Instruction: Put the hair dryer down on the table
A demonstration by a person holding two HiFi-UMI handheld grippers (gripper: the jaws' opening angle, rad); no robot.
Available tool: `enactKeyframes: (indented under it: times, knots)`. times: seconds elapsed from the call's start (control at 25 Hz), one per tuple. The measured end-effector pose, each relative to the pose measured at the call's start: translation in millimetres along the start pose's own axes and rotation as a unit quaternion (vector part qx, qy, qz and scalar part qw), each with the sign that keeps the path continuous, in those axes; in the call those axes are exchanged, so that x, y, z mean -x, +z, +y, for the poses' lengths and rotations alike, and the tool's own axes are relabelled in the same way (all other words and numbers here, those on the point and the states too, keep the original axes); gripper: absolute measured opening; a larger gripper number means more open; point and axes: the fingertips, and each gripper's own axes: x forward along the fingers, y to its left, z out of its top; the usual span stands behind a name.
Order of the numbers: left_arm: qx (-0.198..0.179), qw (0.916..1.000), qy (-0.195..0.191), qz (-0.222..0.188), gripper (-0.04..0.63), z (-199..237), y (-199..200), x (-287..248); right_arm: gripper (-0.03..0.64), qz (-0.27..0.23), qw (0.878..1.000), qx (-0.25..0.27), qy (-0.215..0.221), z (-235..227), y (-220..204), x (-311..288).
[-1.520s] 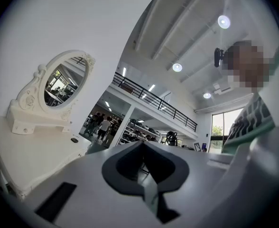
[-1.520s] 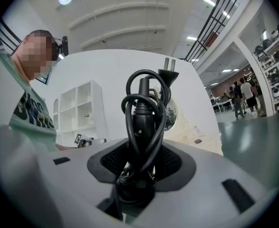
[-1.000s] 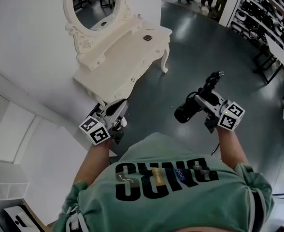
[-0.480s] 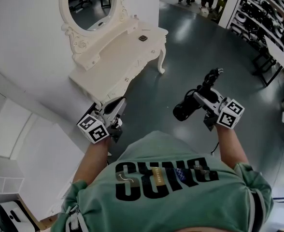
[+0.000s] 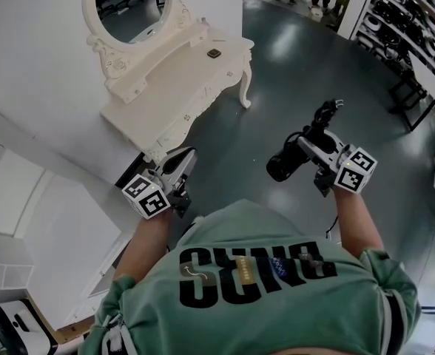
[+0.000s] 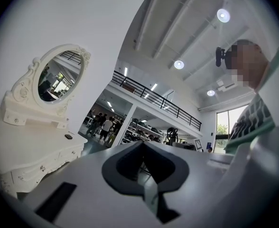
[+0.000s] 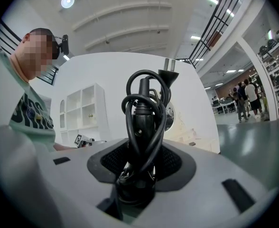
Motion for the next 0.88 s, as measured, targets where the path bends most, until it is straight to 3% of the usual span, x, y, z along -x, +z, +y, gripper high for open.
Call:
enactKeyframes:
  times: [0.16, 0.36, 0.56, 0.88]
  knots:
    - [0.000, 1.0000, -0.003, 0.006, 0.011, 21.4, 0.7, -5.1, 0.156, 0.005, 1.000, -0.009, 0.000, -12.8, -2.2, -18.1]
    - [0.025, 0.9996, -0.012, 0.006, 0.011, 90.0, 13.2, -26.3, 0.156, 0.018, 1.000, -0.013, -0.012, -47.4, -6.2, -80.8]
    - [0.016, 0.9992, -0.034, 0.010, 0.011, 124.0, 27.4, -41.0, 0.156, 0.001, 1.000, -0.013, -0.026, -63.1, -0.8, -106.4]
    - [0.023, 0.9962, -0.078, 0.031, 0.011, 282.1, 100.3, -85.6, 0.156, -0.012, 0.998, -0.019, -0.065, -125.1, 28.4, -257.9]
